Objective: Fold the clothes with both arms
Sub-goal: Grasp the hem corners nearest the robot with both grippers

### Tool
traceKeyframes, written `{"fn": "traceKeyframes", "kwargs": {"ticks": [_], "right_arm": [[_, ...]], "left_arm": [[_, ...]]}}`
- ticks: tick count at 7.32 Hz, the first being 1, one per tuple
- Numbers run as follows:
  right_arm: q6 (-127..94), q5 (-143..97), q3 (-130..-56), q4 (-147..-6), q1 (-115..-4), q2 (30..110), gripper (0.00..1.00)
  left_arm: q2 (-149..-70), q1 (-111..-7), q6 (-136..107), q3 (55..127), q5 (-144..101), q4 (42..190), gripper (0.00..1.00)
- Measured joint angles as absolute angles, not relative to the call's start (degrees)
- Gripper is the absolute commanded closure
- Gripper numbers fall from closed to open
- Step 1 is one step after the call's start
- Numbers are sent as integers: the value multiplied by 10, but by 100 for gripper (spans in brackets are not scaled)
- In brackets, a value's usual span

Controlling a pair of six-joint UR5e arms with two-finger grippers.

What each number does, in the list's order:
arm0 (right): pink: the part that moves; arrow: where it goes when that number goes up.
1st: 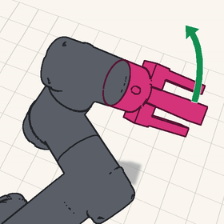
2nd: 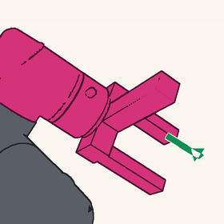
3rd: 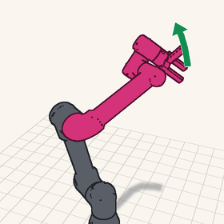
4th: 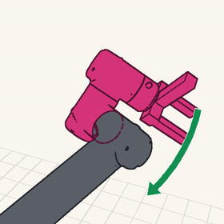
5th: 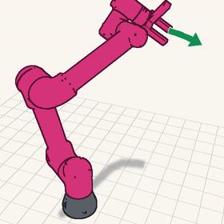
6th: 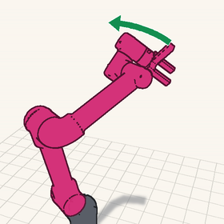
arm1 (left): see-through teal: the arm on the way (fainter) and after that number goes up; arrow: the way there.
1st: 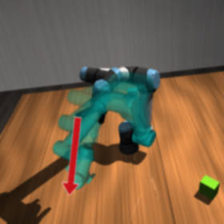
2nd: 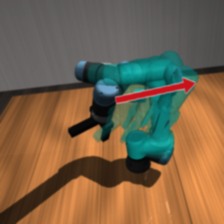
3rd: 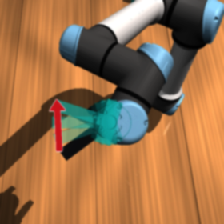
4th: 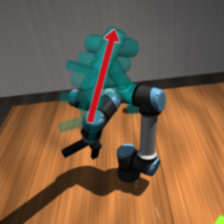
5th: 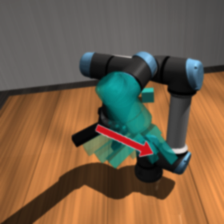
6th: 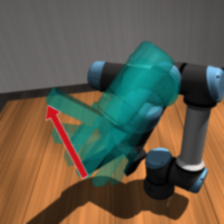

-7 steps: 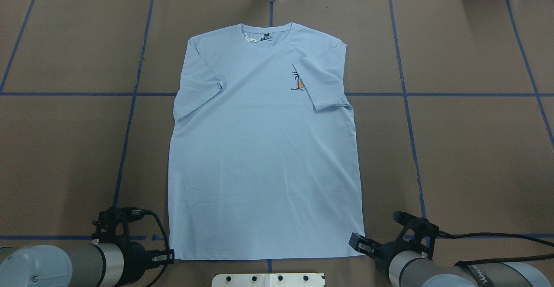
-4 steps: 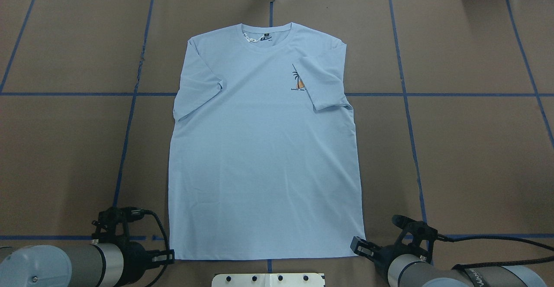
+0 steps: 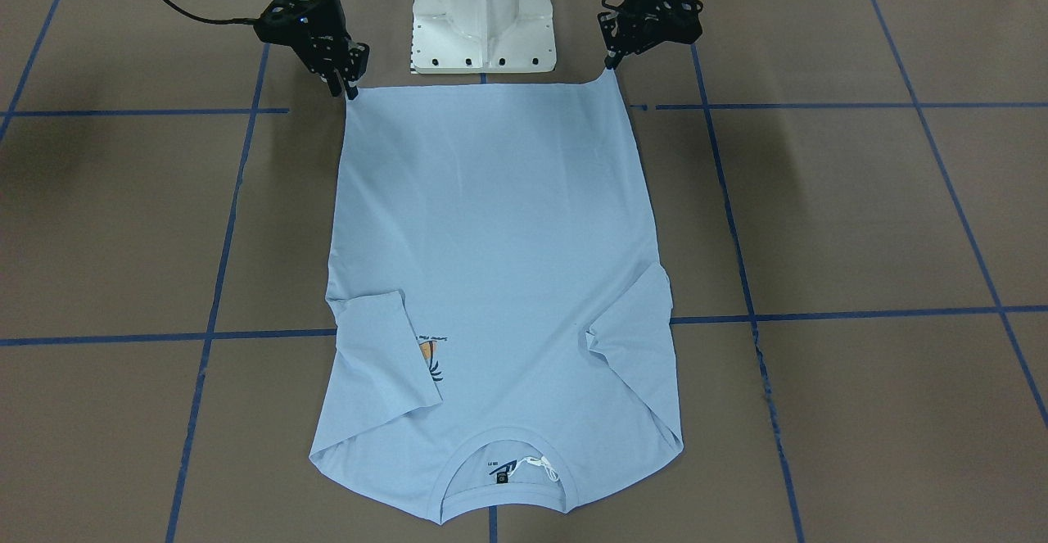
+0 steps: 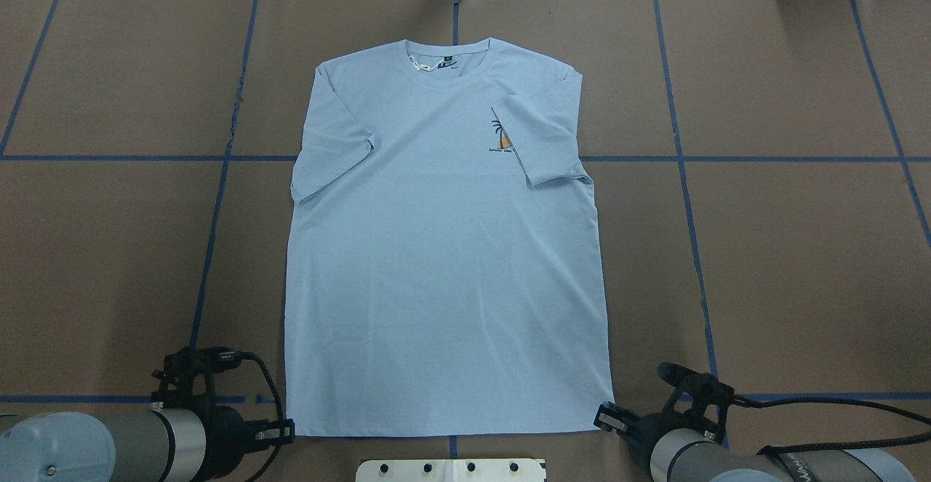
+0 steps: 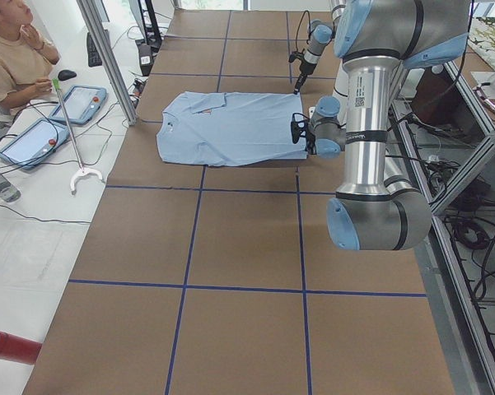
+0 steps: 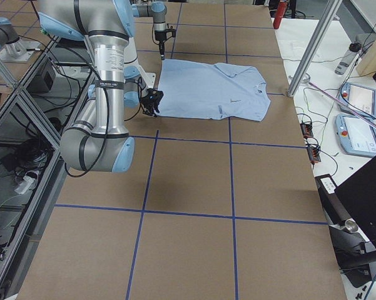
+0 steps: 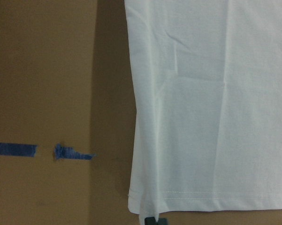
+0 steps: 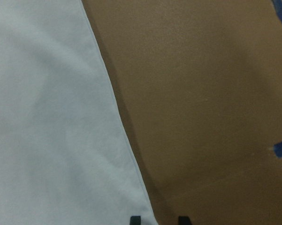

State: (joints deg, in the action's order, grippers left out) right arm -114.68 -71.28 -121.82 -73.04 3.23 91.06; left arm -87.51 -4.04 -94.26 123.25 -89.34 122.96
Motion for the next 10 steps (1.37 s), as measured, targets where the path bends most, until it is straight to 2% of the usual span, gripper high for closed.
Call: {"fn": "traceKeyframes", "kwargs": {"ticks": [1, 2, 3, 7, 9, 10], "right_arm": [[-1147, -713, -1218, -730, 33, 911, 70], [-1147, -713, -1218, -730, 34, 911, 95], [-1146, -713, -1218, -730, 35, 911, 100], [-1144, -715, -1226, -731, 38, 911, 100], [-1141, -723, -1271, -739, 24, 917, 100], [-1139, -739, -1307, -760, 13, 921, 100]], "left_arm": [[-875, -40, -943, 1233, -894, 1230, 100], [-875, -40, -942, 1233, -894, 1230, 100], [-875, -40, -942, 1233, -894, 1230, 100], [-875, -42, -942, 1240, -894, 1230, 100], [-870, -46, -942, 1269, -901, 1223, 100], [-865, -47, -942, 1309, -919, 1196, 100]]}}
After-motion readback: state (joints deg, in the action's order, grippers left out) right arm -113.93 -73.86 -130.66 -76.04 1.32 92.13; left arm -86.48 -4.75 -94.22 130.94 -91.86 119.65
